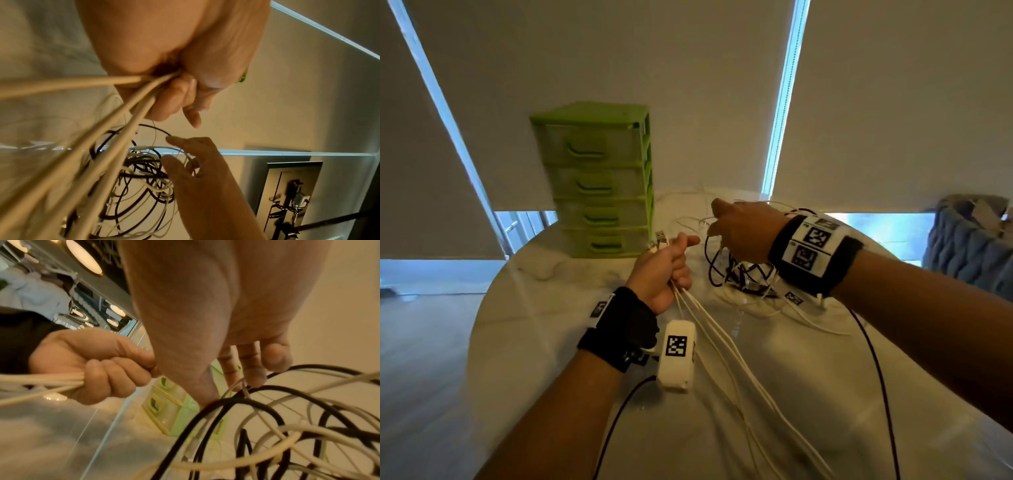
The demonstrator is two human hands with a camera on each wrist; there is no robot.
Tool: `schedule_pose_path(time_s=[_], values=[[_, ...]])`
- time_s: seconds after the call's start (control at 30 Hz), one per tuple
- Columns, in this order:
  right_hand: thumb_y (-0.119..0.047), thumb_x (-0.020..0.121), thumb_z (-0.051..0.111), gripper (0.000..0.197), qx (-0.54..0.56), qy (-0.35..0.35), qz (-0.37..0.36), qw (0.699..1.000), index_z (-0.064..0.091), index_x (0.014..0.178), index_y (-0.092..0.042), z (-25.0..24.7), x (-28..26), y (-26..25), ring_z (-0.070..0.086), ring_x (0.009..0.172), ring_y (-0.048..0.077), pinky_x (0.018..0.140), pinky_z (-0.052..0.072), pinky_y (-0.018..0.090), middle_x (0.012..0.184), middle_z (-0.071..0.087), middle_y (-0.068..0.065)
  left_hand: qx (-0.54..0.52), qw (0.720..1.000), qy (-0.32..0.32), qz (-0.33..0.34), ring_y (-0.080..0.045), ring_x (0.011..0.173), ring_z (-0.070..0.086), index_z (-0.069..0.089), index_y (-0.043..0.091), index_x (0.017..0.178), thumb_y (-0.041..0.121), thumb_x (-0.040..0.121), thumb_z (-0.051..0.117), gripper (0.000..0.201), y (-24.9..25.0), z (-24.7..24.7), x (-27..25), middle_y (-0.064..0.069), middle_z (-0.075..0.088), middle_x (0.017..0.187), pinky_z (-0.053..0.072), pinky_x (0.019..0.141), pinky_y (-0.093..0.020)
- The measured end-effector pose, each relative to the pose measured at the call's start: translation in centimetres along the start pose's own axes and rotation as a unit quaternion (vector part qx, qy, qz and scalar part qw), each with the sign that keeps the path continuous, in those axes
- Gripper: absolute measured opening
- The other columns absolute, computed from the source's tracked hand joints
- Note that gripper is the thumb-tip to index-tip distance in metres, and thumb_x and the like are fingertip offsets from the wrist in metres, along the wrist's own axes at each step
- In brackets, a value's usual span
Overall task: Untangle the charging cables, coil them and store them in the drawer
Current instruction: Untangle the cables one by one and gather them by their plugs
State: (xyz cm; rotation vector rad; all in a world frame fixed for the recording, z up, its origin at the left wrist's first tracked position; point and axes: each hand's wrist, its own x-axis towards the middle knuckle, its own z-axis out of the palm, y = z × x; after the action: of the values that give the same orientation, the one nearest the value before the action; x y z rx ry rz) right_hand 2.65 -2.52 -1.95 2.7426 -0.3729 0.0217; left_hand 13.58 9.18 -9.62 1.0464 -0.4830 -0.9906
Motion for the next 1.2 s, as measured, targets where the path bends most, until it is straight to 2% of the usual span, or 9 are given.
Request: schedule_pose_path(time_s=[0.17,0.27,0.37,0.5,0.63,0.87,1.0,1.07,1.2], values=[[-0.021,0.097,0.049,0.023,-0.069,-0.007,0.015,0.997,0.062,0.115,-0.013,-0.1,0.0,1.1,0.053,0.091,0.019,0.074,0.051,0.031,0.116,0.048,0.006,-0.006,1.0,-0.024,-0.003,-0.004,0.038,0.023,0.059,0.01,0.097,0.028,0.103,0.042,0.026,0.2,-0.3,0.2,0.007,0.022,0.046,0.022,0.036,-0.017],[-0.024,0.094,0.057,0.016,0.17,0.116,0.077,0.976,0.068,0.101,-0.015,-1.6,-0.7,2.5,0.057,0.085,0.014,0.08,0.052,0.031,0.097,0.058,-0.001,-0.006,1.0,-0.023,0.004,-0.004,0.038,0.022,0.061,0.008,0.097,0.027,0.102,0.044,0.025,0.2,-0.1,0.1,0.008,0.023,0.047,0.02,0.036,-0.017],[-0.028,0.089,0.067,0.008,0.358,0.212,0.102,0.903,0.066,0.089,-0.02,-3.5,-1.7,2.6,0.054,0.061,0.001,0.062,0.044,0.015,0.075,0.061,-0.009,-0.033,0.998,-0.045,0.029,-0.003,0.039,0.02,0.06,0.009,0.101,0.029,0.097,0.05,0.023,0.3,0.5,-0.3,0.009,0.021,0.046,0.018,0.038,-0.017],[-0.03,0.082,0.073,0.011,0.375,0.151,0.054,0.913,0.066,0.082,-0.021,-3.1,-2.9,-0.7,0.055,0.059,-0.003,0.056,0.041,0.008,0.07,0.059,-0.012,-0.101,0.989,-0.077,0.081,-0.002,0.039,0.02,0.059,0.013,0.101,0.036,0.085,0.055,0.029,0.6,1.7,-1.2,0.01,0.02,0.047,0.018,0.038,-0.015],[-0.03,0.083,0.073,0.017,0.384,0.135,0.036,0.912,0.066,0.078,-0.015,-1.5,-3.3,-2.7,0.058,0.065,0.01,0.061,0.046,0.021,0.073,0.064,-0.001,-0.101,0.986,-0.064,0.118,-0.001,0.036,0.024,0.056,0.012,0.09,0.032,0.099,0.042,0.026,0.5,2.3,-1.8,0.01,0.024,0.044,0.02,0.037,-0.015],[-0.042,0.087,0.065,0.029,0.206,-0.125,0.139,0.961,0.065,0.068,-0.02,-0.4,-6.0,5.0,0.056,0.066,0.012,0.064,0.044,0.026,0.066,0.062,-0.006,-0.256,0.951,-0.06,0.164,-0.006,0.064,0.057,0.053,0.019,0.08,0.036,0.097,0.039,0.028,3.0,-1.1,-1.1,0.005,0.057,0.069,0.035,0.037,-0.014],[-0.031,0.092,0.062,0.02,0.247,-0.046,0.206,0.946,0.073,0.085,-0.015,0.3,-7.2,9.4,0.062,0.083,0.02,0.078,0.047,0.033,0.084,0.069,0.002,-0.307,0.939,-0.043,0.148,-0.011,0.062,0.06,0.056,0.019,0.072,0.039,0.097,0.043,0.034,3.1,-1.7,-1.2,0.006,0.05,0.055,0.057,0.071,-0.029],[-0.027,0.092,0.062,0.018,0.308,0.02,0.193,0.931,0.074,0.09,-0.015,-0.2,-7.1,9.5,0.063,0.079,0.017,0.073,0.047,0.028,0.083,0.071,0.002,-0.308,0.942,-0.021,0.133,-0.007,0.045,0.043,0.052,0.018,0.072,0.042,0.1,0.041,0.038,2.8,-1.3,-1.0,0.007,0.037,0.048,0.055,0.061,-0.024],[-0.021,0.094,0.058,0.015,0.387,0.164,0.147,0.895,0.072,0.1,-0.018,-2.5,-6.1,6.9,0.063,0.064,0.001,0.058,0.047,0.011,0.089,0.074,0.0,-0.2,0.971,-0.006,0.132,-0.003,0.035,0.023,0.049,0.018,0.073,0.042,0.093,0.049,0.032,2.3,-0.5,-1.2,0.009,0.026,0.045,0.021,0.033,-0.016]])
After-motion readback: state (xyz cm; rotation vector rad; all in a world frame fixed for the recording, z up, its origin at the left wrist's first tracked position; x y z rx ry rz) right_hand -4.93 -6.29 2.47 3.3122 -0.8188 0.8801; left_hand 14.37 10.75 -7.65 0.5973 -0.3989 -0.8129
